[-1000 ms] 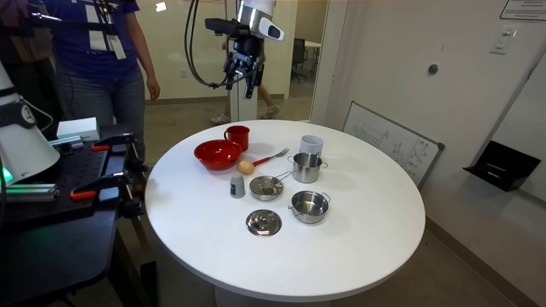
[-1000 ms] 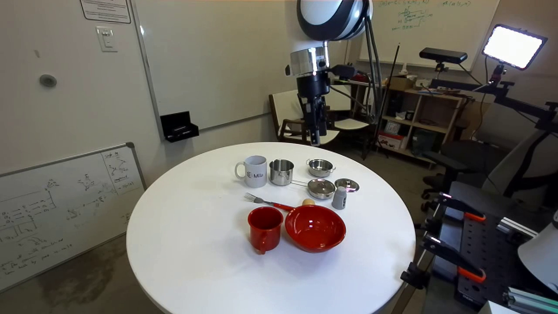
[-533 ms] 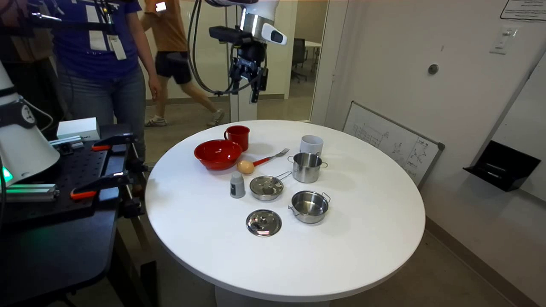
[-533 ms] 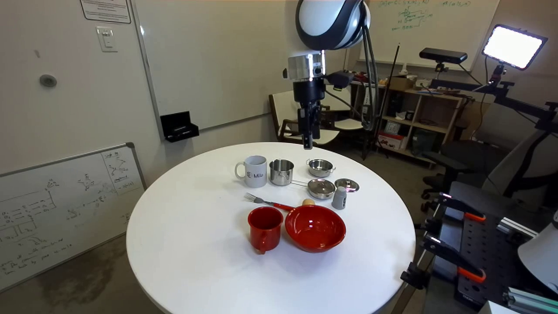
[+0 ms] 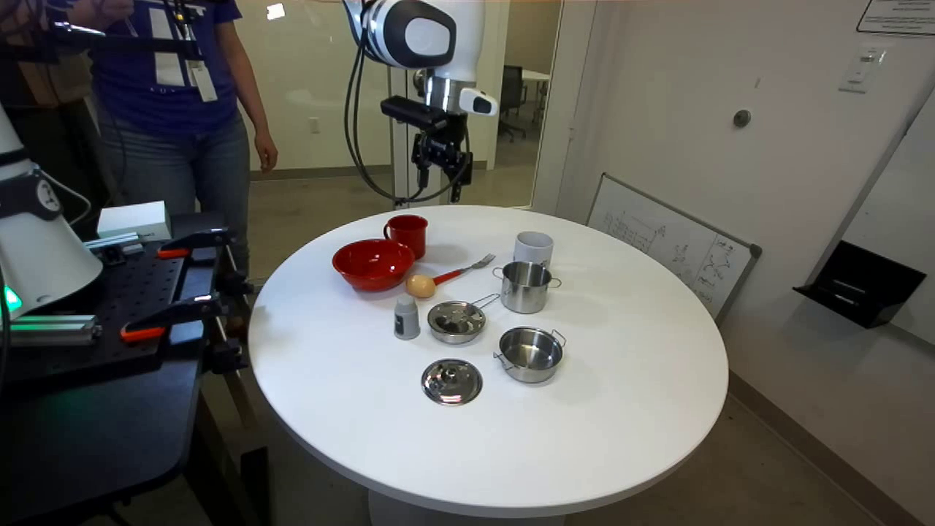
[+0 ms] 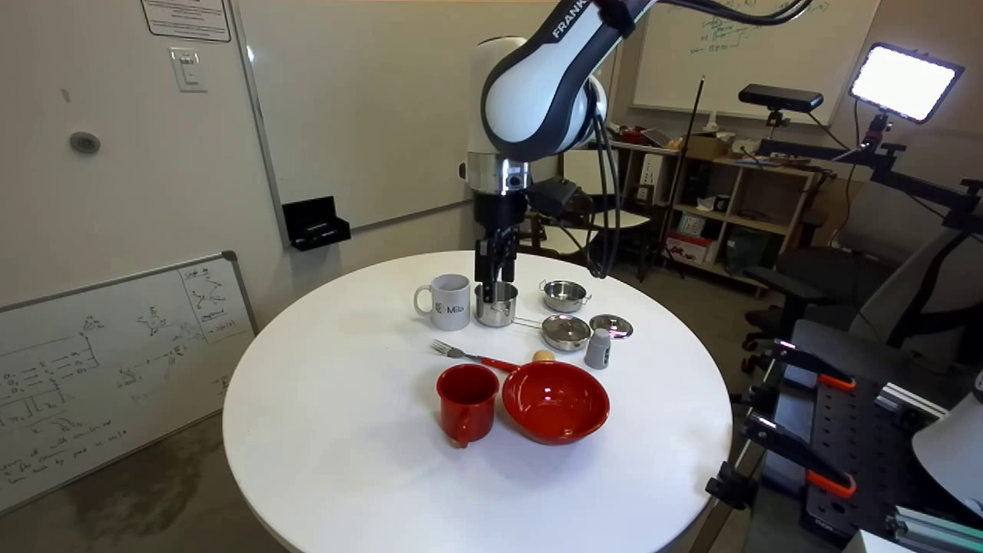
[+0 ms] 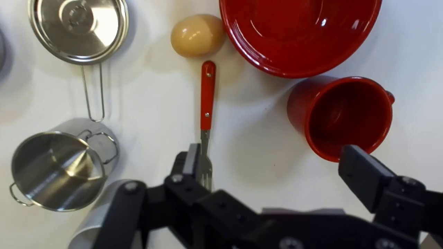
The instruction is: Put the orange cup in the orange bowl
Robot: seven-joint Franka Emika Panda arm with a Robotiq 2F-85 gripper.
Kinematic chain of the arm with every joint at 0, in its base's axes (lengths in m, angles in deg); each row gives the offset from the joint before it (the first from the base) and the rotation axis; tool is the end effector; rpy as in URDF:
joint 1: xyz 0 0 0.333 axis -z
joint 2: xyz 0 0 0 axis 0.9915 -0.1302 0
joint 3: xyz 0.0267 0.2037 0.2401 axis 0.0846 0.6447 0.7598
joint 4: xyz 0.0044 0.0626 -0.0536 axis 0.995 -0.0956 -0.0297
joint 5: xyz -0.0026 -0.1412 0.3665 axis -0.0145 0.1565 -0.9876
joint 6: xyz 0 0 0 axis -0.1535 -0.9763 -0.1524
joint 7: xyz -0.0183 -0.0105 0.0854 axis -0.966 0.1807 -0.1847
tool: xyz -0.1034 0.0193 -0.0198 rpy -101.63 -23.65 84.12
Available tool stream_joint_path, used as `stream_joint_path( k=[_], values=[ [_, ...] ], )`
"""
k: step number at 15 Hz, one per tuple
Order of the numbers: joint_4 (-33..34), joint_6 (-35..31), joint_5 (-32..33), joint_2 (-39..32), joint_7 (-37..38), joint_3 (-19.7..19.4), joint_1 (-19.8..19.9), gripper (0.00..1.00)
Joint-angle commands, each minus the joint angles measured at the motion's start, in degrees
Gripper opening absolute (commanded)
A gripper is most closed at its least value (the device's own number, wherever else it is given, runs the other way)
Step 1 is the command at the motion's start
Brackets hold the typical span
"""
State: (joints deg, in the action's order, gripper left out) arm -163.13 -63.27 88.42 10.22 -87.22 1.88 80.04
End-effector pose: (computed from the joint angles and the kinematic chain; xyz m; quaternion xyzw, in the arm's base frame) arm 0.5995 0.0726 0.1899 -0.9841 -0.1741 0.0313 0.0131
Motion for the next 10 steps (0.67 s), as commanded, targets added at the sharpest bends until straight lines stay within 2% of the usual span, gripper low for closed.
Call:
stream_joint_path(
  k=[1, 7, 10],
  values=[
    [5.6, -2.4, -1.5, -6.1, 0.4, 2.0, 0.1, 1.0],
    [9.8, -2.4, -4.0, -11.8, -0.6, 5.0, 1.1, 1.0],
    [10.7, -2.1, -4.6, -13.6, 0.7, 4.9, 0.6, 1.0]
  ],
)
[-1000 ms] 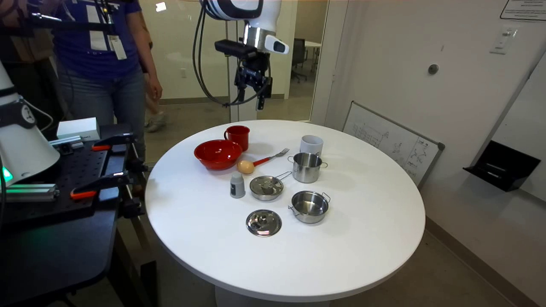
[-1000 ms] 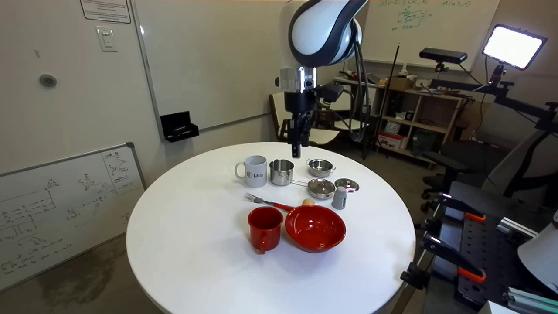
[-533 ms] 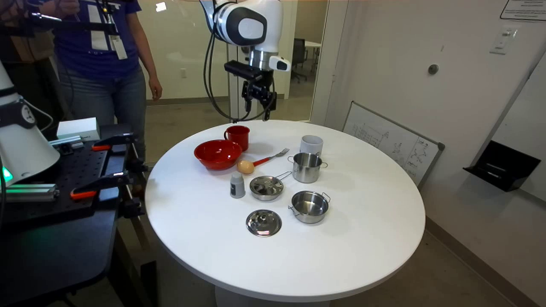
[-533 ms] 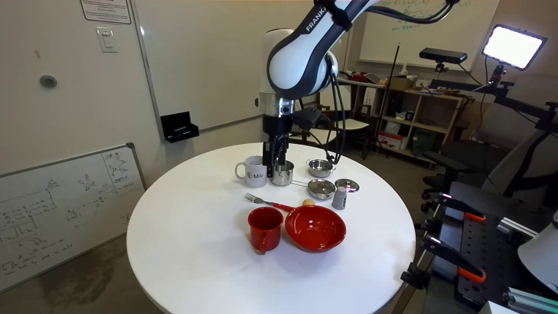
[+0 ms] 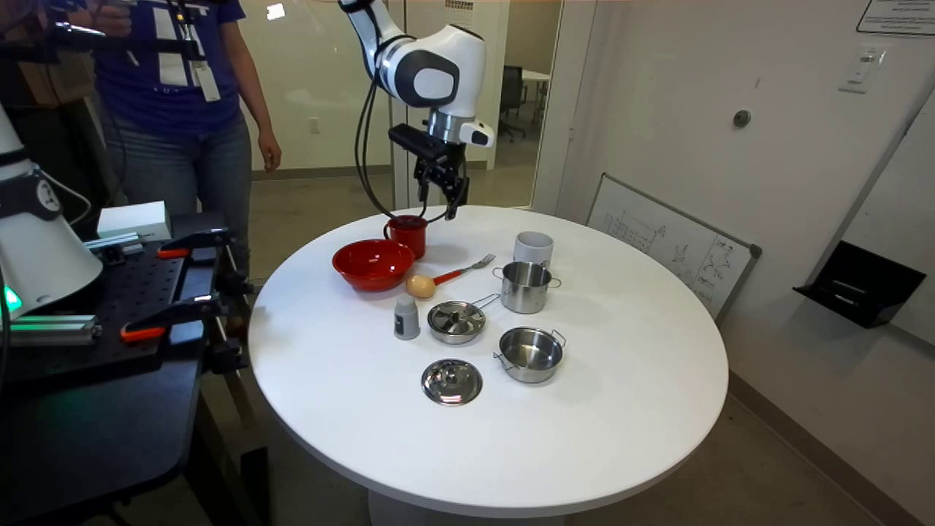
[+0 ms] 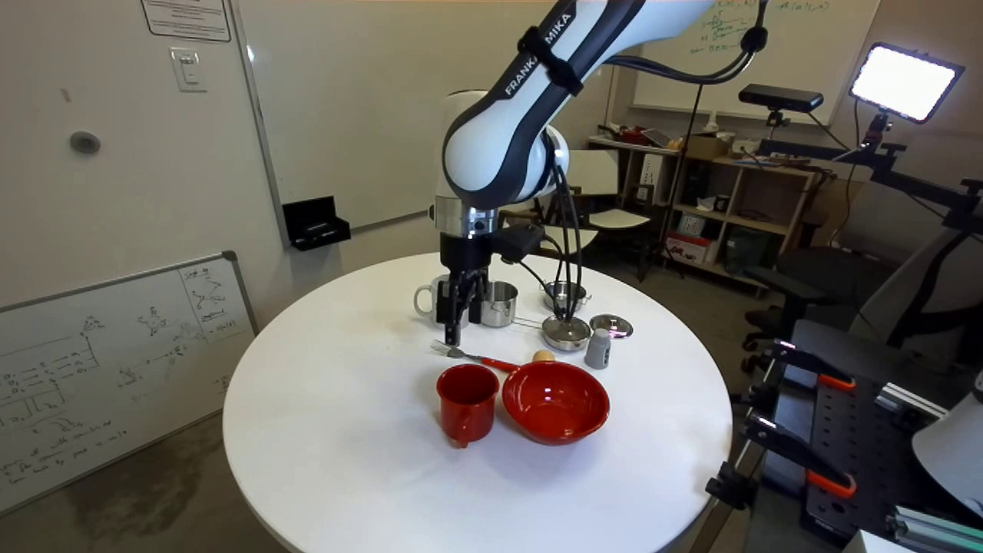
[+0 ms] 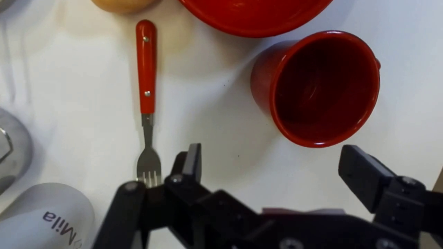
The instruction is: Put the orange cup in the orange bowl
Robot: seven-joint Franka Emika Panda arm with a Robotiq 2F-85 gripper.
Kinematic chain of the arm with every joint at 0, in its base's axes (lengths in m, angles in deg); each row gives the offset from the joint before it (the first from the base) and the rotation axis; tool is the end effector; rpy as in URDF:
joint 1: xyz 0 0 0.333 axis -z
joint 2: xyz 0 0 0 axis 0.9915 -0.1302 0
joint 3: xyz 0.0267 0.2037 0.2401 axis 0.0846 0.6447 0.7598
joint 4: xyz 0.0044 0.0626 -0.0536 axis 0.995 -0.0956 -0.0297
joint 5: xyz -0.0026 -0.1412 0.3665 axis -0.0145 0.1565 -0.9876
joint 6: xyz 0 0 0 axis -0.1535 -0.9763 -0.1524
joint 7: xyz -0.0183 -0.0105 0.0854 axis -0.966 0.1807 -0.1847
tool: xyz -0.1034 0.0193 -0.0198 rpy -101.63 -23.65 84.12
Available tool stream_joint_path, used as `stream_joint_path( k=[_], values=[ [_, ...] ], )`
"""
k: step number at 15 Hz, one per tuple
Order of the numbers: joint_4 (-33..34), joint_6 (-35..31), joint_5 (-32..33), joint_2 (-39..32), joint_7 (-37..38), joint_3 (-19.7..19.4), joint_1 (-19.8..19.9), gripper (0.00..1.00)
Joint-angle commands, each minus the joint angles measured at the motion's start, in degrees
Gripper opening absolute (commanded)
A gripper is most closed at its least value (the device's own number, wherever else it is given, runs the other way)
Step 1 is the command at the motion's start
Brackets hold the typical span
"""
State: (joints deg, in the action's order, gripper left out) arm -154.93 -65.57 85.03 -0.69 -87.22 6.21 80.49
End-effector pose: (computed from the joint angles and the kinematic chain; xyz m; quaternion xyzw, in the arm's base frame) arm 0.6206 0.1155 0.1318 -0.9828 -0.1714 0.0322 0.0609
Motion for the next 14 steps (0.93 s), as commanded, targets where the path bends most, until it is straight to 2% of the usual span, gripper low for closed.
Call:
stream_joint_path(
  k=[1, 14],
  values=[
    [2.7, 0.3, -1.4, -3.0, 0.9, 0.6, 0.1, 1.0],
    [2.5, 2.4, -2.9, -5.7, 5.1, 0.6, -0.2, 1.0]
  ],
)
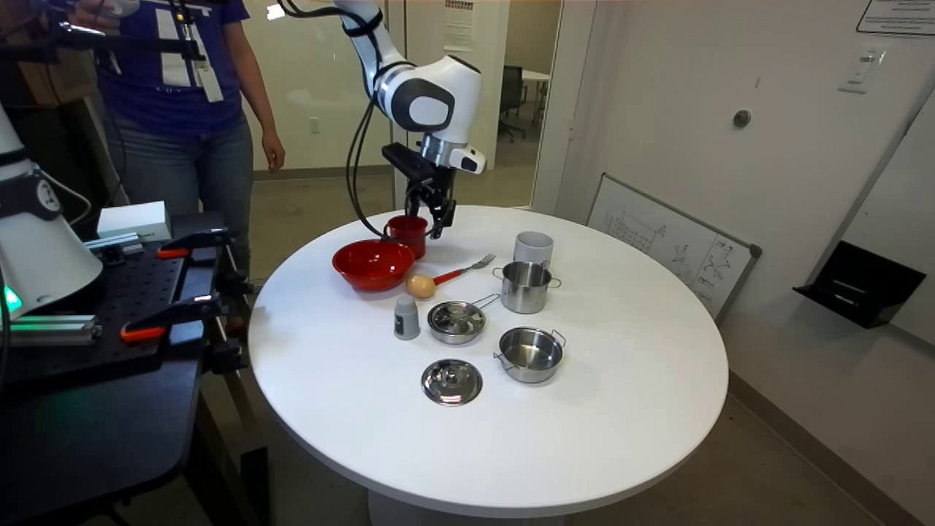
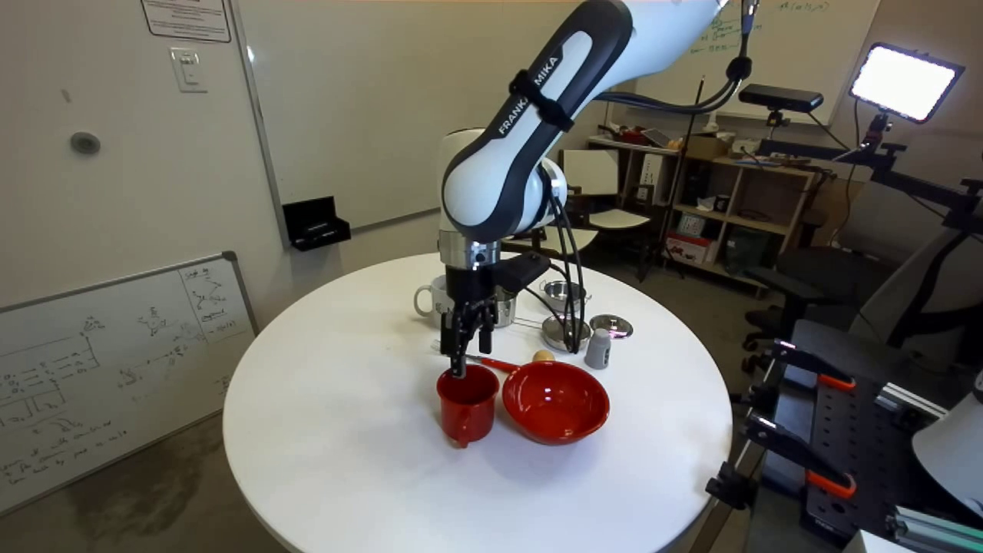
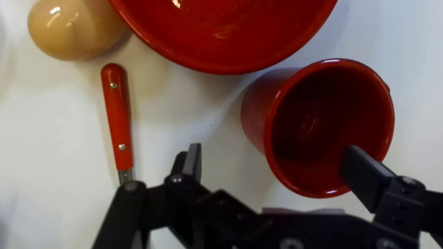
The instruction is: Put the orange cup in the orange bowl
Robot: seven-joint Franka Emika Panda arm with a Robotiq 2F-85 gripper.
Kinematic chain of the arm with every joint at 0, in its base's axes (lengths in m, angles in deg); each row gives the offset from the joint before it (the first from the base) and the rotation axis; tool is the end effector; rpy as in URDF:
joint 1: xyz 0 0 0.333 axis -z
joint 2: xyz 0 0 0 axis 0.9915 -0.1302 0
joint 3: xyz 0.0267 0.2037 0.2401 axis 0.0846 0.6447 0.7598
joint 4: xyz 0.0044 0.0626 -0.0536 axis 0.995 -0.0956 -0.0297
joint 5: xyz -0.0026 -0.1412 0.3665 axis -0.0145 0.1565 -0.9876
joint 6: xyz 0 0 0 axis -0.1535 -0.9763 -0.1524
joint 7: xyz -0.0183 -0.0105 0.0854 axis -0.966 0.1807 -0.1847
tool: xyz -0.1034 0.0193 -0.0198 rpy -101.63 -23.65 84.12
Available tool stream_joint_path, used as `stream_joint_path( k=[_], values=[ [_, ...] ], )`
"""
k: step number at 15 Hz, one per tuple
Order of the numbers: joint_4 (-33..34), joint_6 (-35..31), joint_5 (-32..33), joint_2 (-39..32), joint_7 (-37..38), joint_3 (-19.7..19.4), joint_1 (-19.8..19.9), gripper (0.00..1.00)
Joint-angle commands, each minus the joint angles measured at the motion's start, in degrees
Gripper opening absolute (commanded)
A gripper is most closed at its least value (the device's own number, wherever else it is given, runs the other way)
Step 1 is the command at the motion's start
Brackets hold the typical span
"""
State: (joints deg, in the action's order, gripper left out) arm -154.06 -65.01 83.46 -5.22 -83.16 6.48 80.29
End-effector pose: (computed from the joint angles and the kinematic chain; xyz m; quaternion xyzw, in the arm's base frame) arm 0.6071 0.1200 0.0877 -0.9868 -0.1261 0.0715 0.0729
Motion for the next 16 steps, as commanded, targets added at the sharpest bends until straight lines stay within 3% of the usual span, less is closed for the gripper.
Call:
stream_joint_path(
  k=[1, 3, 5, 8, 15, 16],
  values=[
    [1.8, 2.0, -1.4, -1.4, 1.1, 0.4, 0.0, 0.99],
    [2.0, 2.4, -1.6, -1.7, 1.2, 0.5, -0.1, 0.93],
    [2.3, 2.8, -1.7, -2.0, 1.3, 0.4, -0.2, 0.69],
    [2.6, 3.5, -1.7, -2.1, 1.6, 0.2, -0.4, 0.55],
    [3.9, 4.4, -1.5, -2.3, 2.0, -0.1, -0.4, 0.0],
    [4.1, 4.7, -1.4, -2.3, 1.9, -0.1, -0.4, 0.0]
  ],
)
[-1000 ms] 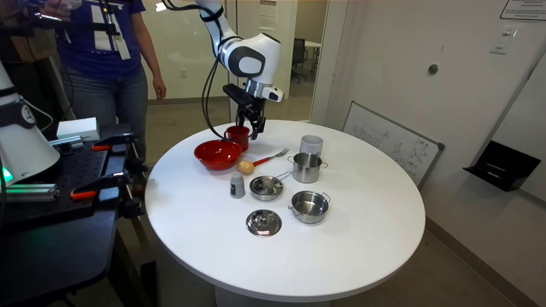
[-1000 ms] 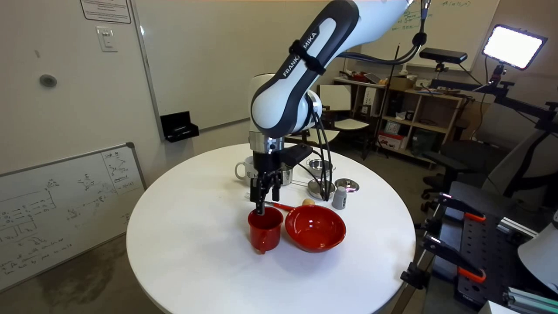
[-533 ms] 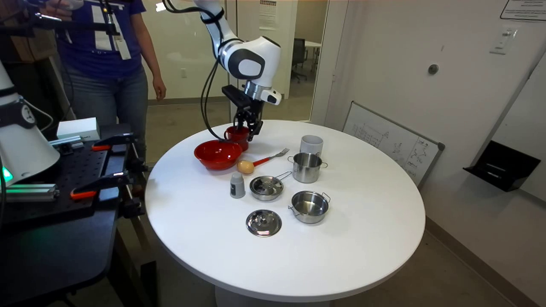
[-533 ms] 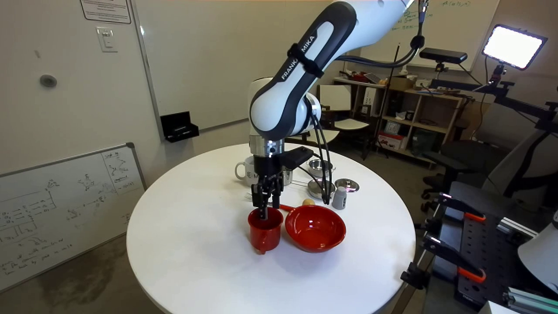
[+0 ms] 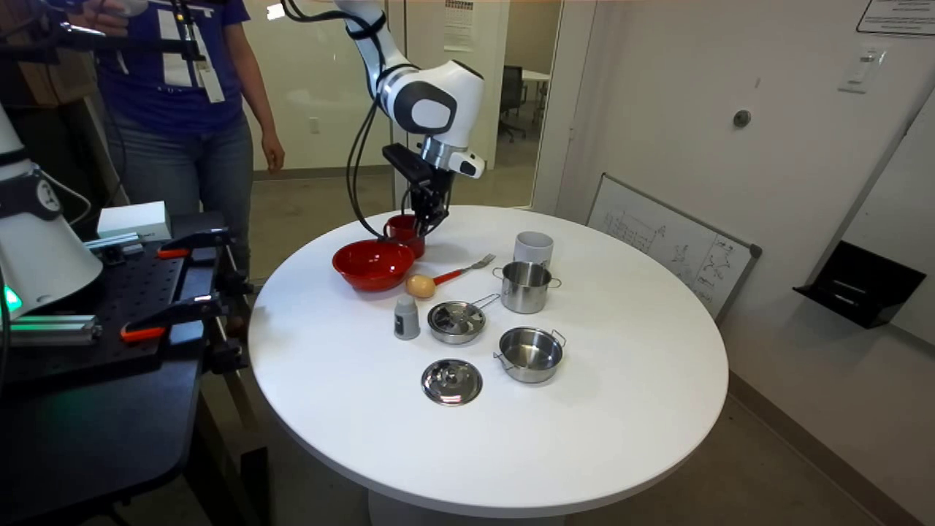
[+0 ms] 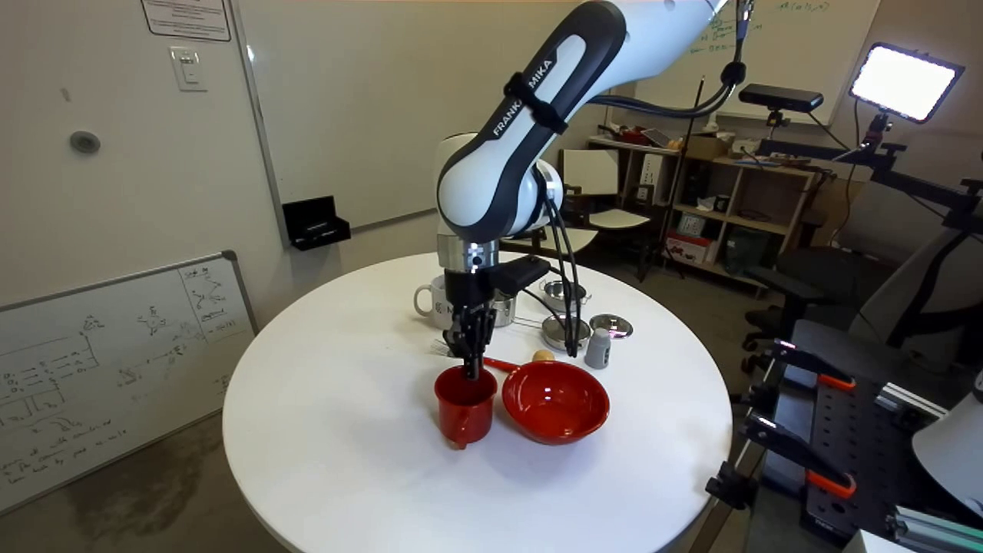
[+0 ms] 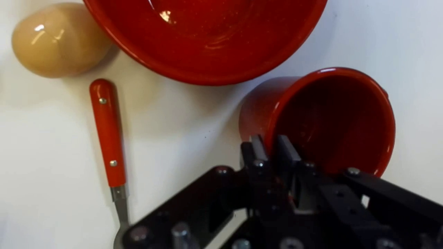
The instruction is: Put the orange cup in the orange bowl
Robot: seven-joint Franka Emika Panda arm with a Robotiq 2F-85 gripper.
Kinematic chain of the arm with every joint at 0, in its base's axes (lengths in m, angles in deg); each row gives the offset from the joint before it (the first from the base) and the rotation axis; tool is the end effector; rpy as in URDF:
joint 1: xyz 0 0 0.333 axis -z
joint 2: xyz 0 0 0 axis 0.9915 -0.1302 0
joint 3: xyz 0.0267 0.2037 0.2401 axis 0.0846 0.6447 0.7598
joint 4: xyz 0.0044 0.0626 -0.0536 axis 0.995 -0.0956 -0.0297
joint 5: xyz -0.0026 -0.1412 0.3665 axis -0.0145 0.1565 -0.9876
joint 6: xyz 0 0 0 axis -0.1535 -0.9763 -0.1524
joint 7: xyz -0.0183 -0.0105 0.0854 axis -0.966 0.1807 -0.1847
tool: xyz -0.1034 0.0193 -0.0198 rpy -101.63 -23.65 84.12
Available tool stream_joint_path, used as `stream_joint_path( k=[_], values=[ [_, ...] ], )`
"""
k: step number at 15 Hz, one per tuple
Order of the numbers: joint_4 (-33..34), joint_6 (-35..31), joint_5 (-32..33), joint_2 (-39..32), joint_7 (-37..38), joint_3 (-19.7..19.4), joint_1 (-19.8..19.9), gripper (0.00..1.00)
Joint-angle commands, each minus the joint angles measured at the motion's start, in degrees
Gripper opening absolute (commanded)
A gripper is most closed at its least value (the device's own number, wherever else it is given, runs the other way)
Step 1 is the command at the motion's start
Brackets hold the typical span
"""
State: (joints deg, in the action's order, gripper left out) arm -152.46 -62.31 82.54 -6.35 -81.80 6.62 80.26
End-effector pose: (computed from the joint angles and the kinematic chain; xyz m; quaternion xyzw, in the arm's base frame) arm 0.6077 0.1222 0.0819 -0.9866 -0.1093 0.0921 0.0790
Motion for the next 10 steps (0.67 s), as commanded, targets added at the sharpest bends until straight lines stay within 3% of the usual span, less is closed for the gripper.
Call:
stream_joint_path(
  k=[1, 6, 10],
  values=[
    [2.7, 2.3, -0.5, -1.3, 0.5, -0.2, -0.3, 0.0],
    [2.9, 2.6, -0.6, -1.0, 0.1, -0.2, -0.2, 0.02],
    [-0.4, -1.6, -1.1, 2.0, -3.5, 1.3, 1.8, 0.02]
  ],
)
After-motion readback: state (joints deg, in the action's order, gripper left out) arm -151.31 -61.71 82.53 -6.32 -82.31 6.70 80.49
